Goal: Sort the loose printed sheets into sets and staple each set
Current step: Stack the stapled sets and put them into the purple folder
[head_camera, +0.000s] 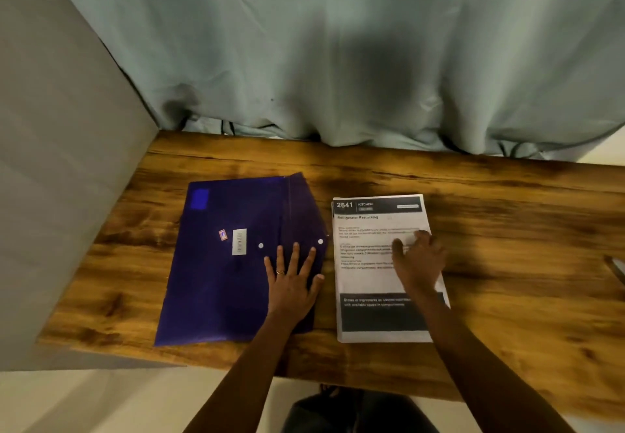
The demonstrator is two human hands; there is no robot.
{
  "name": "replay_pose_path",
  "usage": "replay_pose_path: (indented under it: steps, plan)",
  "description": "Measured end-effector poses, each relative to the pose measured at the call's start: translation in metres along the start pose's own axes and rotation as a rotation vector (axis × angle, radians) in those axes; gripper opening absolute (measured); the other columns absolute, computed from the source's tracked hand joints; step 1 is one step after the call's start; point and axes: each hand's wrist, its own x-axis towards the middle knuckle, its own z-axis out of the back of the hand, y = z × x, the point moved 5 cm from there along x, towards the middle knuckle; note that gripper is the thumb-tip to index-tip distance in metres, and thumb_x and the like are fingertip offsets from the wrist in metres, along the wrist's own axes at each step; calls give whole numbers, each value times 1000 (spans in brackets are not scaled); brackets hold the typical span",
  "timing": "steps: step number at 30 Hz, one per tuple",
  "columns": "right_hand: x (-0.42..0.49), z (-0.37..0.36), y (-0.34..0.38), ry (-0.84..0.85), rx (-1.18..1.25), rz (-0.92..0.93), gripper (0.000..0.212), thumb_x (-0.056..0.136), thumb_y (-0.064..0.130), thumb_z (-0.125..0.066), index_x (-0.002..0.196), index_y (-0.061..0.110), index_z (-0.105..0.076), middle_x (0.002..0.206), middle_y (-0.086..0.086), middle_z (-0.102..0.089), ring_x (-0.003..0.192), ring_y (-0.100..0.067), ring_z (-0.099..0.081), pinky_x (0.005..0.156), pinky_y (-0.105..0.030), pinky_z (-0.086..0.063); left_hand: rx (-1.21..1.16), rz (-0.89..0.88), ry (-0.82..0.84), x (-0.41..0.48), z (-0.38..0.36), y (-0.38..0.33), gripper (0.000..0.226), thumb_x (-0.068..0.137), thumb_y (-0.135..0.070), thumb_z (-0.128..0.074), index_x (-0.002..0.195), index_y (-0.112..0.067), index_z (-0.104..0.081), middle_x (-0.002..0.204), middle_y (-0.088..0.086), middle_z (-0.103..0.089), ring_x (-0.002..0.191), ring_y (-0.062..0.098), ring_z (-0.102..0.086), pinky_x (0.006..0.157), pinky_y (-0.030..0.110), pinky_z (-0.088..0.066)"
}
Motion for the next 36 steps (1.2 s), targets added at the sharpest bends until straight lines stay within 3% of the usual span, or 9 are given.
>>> replay_pose_path:
  steps: [3,6,12,21,28,30,32,34,36]
  plan:
    - [8,8,-33,176,-77,-249,80,84,54,-59,138,2,-29,141,-23,-32,129,-42,-31,106,-51,-29,-29,-10,-13,2,-2,-5,92,74,-71,25,151,-30,-7,159,9,-1,143,38,12,111,49,19]
    - [8,10,-42,296,-85,-301,89,83,54,-61,143,2,-19,145,-22,-25,133,-41,-25,108,-50,-26,-57,2,-8,3,-2,-10,98,72,-70,28,151,-25,-10,158,14,0,142,41,12,113,50,15]
    - [4,7,-33,349,-108,-320,88,80,46,-70,140,3,-21,140,-21,-30,129,-37,-33,104,-49,-33,-24,79,85,4,1,-25,122,53,-84,30,151,-17,3,155,21,13,139,47,17,110,52,18]
    - [10,0,-35,401,-28,-398,99,69,42,-81,139,2,-23,138,-21,-38,128,-39,-38,104,-53,-36,50,105,87,3,-3,-27,120,56,-87,22,150,-15,6,154,25,15,138,50,17,111,56,14]
    - [11,3,-36,453,-55,-422,81,74,43,-76,135,8,-35,137,-18,-42,124,-35,-43,100,-45,-40,33,102,88,2,-2,-28,118,57,-87,20,150,-17,8,154,23,17,138,48,19,111,54,15]
    - [15,3,-39,482,29,-380,66,76,39,-75,128,12,-44,129,-14,-52,106,-28,-56,81,-36,-52,28,101,85,2,-2,-28,120,55,-88,23,151,-17,7,154,22,17,138,48,19,112,55,14]
    - [19,7,-39,518,179,-344,42,84,30,-69,118,12,-53,117,-11,-63,82,-19,-61,57,-24,-49,30,99,85,2,-2,-27,120,55,-87,24,151,-18,7,155,22,16,138,48,19,112,55,14]
    - [18,12,-41,569,282,-348,34,87,23,-66,117,10,-55,115,-10,-65,77,-19,-63,53,-23,-48,30,97,89,2,-1,-27,120,54,-87,25,151,-18,7,155,22,15,139,48,18,111,55,14]
    - [16,18,-39,595,341,-320,33,88,18,-65,118,9,-55,113,-6,-64,89,-26,-66,61,-28,-51,36,91,95,2,-1,-26,119,54,-85,27,151,-18,7,155,23,14,139,48,17,112,55,15]
